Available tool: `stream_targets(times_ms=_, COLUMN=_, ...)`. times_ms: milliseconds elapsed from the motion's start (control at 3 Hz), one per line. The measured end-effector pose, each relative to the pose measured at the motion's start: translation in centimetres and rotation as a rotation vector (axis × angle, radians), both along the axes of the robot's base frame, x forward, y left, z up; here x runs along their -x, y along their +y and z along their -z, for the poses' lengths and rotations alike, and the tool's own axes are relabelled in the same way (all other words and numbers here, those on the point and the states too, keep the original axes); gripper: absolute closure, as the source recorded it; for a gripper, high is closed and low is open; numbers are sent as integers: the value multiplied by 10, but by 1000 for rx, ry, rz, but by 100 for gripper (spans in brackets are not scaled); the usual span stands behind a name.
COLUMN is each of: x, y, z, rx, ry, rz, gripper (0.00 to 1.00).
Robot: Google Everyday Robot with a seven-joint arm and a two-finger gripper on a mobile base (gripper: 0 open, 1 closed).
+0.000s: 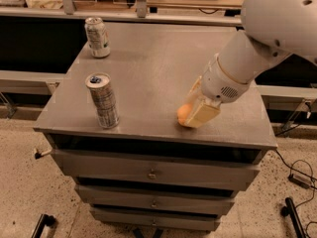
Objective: Move orange near 7up can
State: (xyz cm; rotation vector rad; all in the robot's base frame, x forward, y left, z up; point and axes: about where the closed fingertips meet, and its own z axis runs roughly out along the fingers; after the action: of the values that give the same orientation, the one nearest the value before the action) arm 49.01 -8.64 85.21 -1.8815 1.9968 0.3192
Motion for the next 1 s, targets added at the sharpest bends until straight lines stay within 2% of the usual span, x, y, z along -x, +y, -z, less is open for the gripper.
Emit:
stream_targets(times_ms=333, x=1, y=1, z=0, rx=1, ry=-1, rz=-1, gripper=93)
stream_targets(times_ms=667, x=1, y=1, z=-1, rx=2, ry=-2, rz=-3, gripper=100)
stream_targets(times_ms=1000, x=1, y=1, z=-1, rx=2, ry=-2, rz=-3, gripper=100)
